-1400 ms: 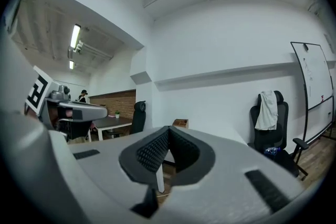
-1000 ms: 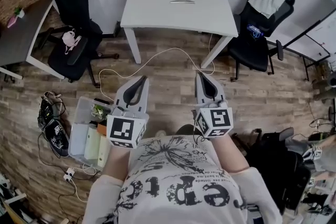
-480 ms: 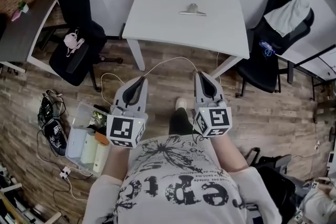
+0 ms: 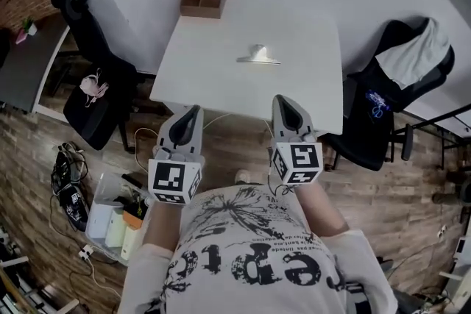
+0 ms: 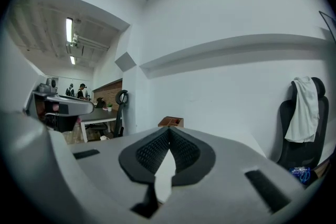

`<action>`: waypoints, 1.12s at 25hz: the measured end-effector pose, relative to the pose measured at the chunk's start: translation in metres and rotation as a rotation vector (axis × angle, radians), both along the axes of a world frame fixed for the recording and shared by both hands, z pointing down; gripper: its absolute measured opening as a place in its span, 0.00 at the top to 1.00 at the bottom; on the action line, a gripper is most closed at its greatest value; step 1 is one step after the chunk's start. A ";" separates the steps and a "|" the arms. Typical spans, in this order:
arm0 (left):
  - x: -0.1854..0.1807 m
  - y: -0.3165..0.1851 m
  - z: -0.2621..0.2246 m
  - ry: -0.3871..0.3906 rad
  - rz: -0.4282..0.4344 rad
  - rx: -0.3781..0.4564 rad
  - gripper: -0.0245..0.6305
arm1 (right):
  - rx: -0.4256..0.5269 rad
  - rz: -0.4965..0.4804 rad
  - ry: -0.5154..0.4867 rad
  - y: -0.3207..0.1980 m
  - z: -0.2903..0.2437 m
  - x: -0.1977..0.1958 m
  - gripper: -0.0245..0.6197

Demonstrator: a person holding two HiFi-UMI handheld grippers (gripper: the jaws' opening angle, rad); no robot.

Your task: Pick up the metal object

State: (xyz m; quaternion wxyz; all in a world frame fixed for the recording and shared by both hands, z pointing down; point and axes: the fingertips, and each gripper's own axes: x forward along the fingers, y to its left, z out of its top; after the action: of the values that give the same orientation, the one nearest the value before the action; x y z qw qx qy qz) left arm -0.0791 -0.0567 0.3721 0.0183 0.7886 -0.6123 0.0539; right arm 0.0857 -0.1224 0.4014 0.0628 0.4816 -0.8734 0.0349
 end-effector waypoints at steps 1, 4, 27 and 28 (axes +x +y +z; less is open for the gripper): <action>0.002 -0.012 0.000 0.003 -0.007 -0.003 0.95 | -0.006 -0.005 0.001 -0.013 0.001 0.002 0.97; 0.009 -0.041 0.005 0.002 -0.010 -0.024 0.95 | -0.022 -0.016 0.003 -0.043 0.007 0.007 0.97; -0.007 -0.255 0.027 0.076 0.262 -0.047 0.95 | -0.342 0.110 0.105 -0.220 0.104 -0.019 0.97; -0.009 -0.262 0.027 0.083 0.271 -0.045 0.95 | -0.359 0.111 0.115 -0.225 0.111 -0.022 0.96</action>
State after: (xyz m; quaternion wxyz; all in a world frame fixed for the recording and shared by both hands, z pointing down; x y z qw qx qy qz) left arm -0.0878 -0.3188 0.3995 0.0538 0.8650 -0.4975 0.0368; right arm 0.0636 -0.3472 0.5125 0.1955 0.5113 -0.8203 0.1658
